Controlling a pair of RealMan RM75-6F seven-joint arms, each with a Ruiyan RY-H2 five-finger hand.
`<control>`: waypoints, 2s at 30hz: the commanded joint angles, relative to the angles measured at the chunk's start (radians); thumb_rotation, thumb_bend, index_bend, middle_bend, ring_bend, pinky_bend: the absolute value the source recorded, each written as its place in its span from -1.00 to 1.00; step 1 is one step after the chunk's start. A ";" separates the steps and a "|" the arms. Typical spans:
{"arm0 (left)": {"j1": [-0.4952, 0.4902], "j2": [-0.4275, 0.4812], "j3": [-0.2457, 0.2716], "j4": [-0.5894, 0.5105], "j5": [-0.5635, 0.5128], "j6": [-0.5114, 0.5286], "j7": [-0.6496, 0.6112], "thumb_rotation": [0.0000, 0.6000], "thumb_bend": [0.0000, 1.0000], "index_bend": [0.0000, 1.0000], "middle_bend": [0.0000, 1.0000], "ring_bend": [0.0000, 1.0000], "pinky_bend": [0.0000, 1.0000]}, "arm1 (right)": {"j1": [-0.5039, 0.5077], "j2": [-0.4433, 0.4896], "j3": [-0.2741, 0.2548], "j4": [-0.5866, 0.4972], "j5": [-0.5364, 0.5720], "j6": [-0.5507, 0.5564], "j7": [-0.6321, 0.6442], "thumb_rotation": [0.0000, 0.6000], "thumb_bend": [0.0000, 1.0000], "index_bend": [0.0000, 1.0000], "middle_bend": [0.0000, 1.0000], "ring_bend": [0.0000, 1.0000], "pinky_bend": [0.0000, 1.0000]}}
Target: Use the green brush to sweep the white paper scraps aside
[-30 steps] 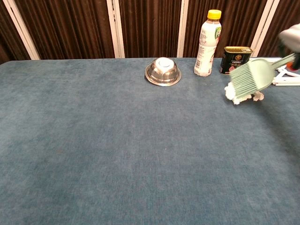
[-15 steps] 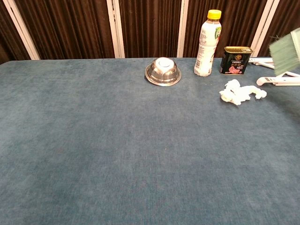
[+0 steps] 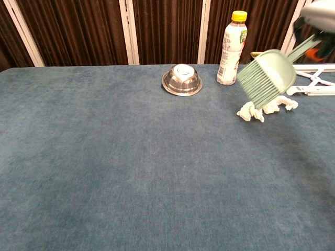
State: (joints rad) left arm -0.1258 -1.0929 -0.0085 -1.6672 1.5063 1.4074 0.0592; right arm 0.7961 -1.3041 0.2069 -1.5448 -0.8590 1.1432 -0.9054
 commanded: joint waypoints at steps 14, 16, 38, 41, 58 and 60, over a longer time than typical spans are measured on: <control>0.005 0.009 -0.001 0.010 -0.024 -0.008 -0.028 1.00 -1.00 -1.00 -1.00 -1.00 -0.97 | 0.040 -0.172 -0.051 0.233 0.085 -0.065 -0.075 1.00 0.13 0.71 0.95 1.00 0.91; 0.005 0.009 -0.001 0.011 -0.026 -0.008 -0.031 1.00 -1.00 -1.00 -1.00 -1.00 -0.97 | 0.036 -0.179 -0.051 0.271 0.100 -0.065 -0.077 1.00 0.13 0.71 0.95 1.00 0.91; 0.011 0.002 0.000 0.004 -0.006 0.014 -0.015 1.00 -1.00 -1.00 -1.00 -1.00 -0.97 | -0.091 0.092 -0.045 0.185 0.029 0.030 0.051 1.00 0.13 0.71 0.95 1.00 0.91; 0.011 0.000 0.002 0.002 -0.002 0.017 -0.011 1.00 -1.00 -1.00 -1.00 -1.00 -0.97 | -0.139 0.149 -0.060 0.088 -0.037 0.072 0.124 1.00 0.13 0.71 0.95 1.00 0.91; 0.016 -0.015 0.012 0.002 0.040 0.041 -0.004 1.00 -1.00 -1.00 -1.00 -1.00 -0.97 | -0.312 0.149 -0.198 -0.257 -0.322 0.192 0.297 1.00 0.13 0.71 0.95 1.00 0.91; 0.016 -0.016 0.012 0.003 0.039 0.041 -0.002 1.00 -1.00 -1.00 -1.00 -1.00 -0.97 | -0.321 0.120 -0.211 -0.265 -0.332 0.190 0.283 1.00 0.13 0.71 0.95 1.00 0.91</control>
State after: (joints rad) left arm -0.1096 -1.1089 0.0034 -1.6640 1.5453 1.4484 0.0568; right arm 0.4902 -1.1569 0.0146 -1.7941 -1.1746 1.3284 -0.6118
